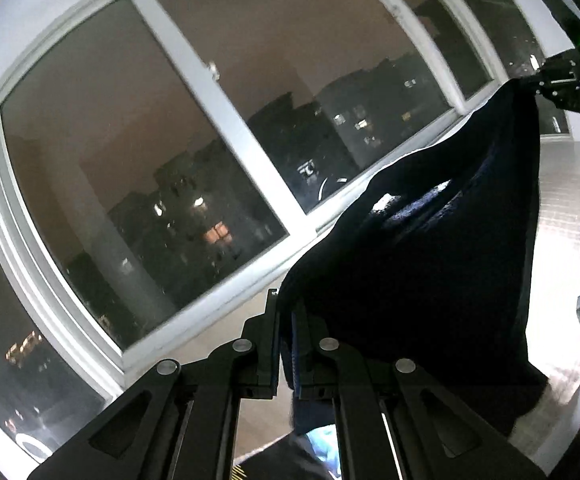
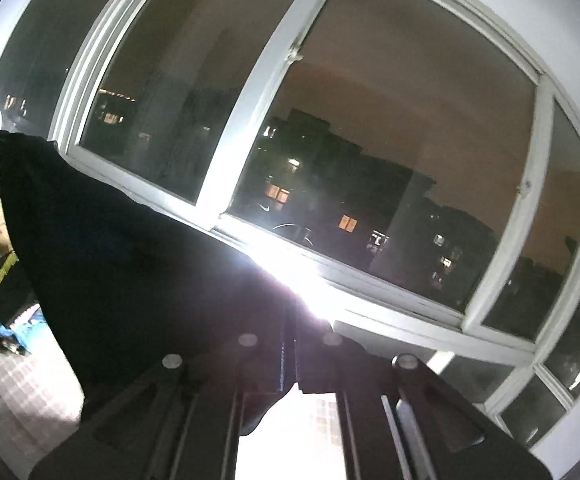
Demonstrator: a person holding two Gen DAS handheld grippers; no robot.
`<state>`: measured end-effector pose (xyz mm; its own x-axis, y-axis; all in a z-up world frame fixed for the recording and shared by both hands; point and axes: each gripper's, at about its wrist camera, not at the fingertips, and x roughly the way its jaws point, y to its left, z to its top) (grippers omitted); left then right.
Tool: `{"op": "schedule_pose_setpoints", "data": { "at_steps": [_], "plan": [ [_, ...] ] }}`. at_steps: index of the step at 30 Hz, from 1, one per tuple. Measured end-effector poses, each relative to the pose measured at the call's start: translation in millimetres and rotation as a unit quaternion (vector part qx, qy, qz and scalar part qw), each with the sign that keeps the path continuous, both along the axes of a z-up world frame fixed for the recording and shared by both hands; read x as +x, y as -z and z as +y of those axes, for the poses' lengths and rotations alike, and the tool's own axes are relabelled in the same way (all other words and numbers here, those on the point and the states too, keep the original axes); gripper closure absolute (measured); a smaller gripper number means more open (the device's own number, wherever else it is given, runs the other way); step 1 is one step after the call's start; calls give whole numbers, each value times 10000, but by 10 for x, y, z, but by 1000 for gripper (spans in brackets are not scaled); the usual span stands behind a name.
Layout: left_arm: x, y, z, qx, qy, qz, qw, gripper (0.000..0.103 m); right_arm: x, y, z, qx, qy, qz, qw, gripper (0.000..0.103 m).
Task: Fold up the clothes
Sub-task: 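Lift the navy garment high with both tools, holding it spread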
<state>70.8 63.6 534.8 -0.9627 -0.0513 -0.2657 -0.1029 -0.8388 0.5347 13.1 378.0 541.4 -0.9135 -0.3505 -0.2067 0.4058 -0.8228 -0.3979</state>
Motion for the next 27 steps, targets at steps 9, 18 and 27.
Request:
{"op": "schedule_pose_setpoints", "data": {
  "at_steps": [9,18,27],
  "plan": [
    [1203,-350,229,167,-168,733,9970,99,1227,-553,438,-389,-210,804,9958,100],
    [2105,-543,516,265,-440,879,9948,99,1892,-733,909,-301,-509,877,9944,100],
    [1878,-476,522,-39,-656,782,9948,99,1375,-638,555,-141,-309,933,9951,100]
  ]
}}
